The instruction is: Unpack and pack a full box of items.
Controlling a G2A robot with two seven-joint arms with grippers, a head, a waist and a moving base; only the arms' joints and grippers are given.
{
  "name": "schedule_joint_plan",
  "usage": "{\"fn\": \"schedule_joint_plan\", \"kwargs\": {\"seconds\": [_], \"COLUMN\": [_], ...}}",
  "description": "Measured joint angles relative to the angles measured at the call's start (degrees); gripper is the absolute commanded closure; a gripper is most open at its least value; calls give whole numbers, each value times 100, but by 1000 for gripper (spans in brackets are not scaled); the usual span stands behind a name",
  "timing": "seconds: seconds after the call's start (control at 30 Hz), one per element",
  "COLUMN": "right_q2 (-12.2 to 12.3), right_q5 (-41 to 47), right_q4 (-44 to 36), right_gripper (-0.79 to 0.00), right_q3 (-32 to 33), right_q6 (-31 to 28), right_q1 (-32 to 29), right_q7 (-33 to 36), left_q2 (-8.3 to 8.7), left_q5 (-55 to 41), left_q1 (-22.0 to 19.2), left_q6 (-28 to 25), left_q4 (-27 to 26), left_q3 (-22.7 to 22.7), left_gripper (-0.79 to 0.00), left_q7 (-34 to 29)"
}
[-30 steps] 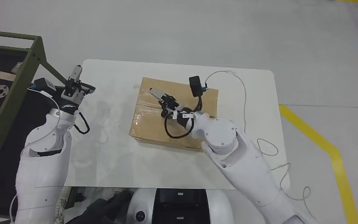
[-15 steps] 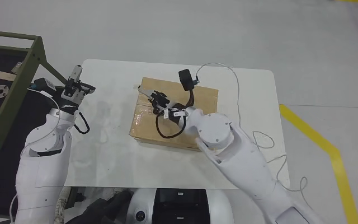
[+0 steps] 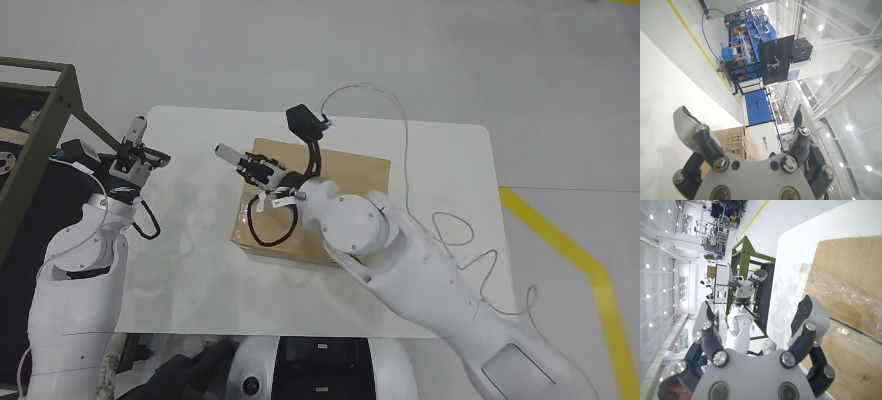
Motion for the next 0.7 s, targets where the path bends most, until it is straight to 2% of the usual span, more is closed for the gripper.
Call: {"fn": "schedule_joint_plan", "kwargs": {"seconds": [0.1,0.23,0.27,0.33,0.4,0.5,0.7], "right_q2": [60,110,117,129,146,181,243], "right_q5": [-591,-971,-1005,-1052,-1090,-1185,-1303], "right_q4": [117,427,514,678,790,867,861], "right_gripper": [-785,-785,-745,-742,-785,-785,-785], "right_q3": [25,130,166,221,235,260,405], "right_q6": [88,-148,-229,-451,-776,-1160,-1859], "right_q1": [257,488,530,613,681,719,623], "right_q7": [481,1027,1129,1354,1676,2116,2383], "left_q2": [0,0,0,0,0,0,0], "left_q5": [0,0,0,0,0,0,0], "left_q1": [0,0,0,0,0,0,0], "left_q6": [0,0,0,0,0,0,0], "left_q4": [0,0,0,0,0,0,0], "left_q3": [0,0,0,0,0,0,0], "left_gripper": [-785,-785,-785,-785,-785,-785,-785], "left_q7": [0,0,0,0,0,0,0]}}
